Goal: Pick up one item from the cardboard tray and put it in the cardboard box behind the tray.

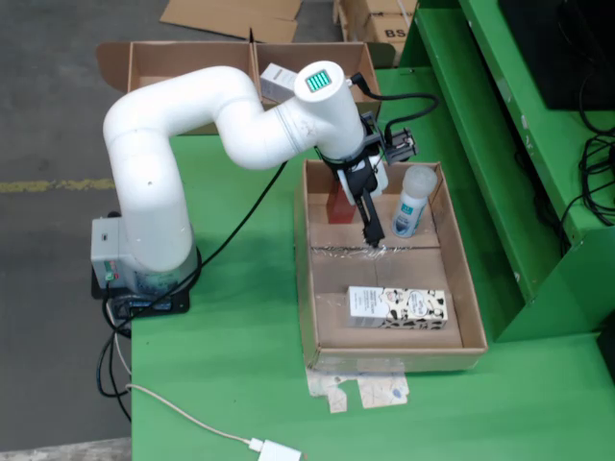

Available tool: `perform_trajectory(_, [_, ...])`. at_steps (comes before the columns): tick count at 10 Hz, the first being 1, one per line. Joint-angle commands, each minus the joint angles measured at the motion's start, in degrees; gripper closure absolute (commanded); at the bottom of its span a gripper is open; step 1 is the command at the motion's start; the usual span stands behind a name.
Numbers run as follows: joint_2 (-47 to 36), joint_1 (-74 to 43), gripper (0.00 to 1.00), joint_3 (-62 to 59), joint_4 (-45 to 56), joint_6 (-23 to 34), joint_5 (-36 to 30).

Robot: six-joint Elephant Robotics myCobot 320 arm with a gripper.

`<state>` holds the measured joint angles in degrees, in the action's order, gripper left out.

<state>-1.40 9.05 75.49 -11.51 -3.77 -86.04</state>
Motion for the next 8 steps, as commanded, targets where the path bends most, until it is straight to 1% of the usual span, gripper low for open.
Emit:
perform_trajectory(1, [-1.7, 9.7, 0.00, -2.0, 1.7, -1.9, 2.8])
perform_trajectory(4, [-1.9, 12.4, 0.00, -1.9, 2.5, -2.2, 3.4])
perform_trajectory(5, [-2.7, 16.8, 0.00, -1.3, 3.5, -2.7, 4.8])
perform_trajectory(7, [-2.7, 16.8, 0.00, -1.3, 3.5, -2.7, 4.8])
perform_trajectory(8, [-3.9, 19.9, 0.00, -1.3, 5.1, -3.8, 5.9])
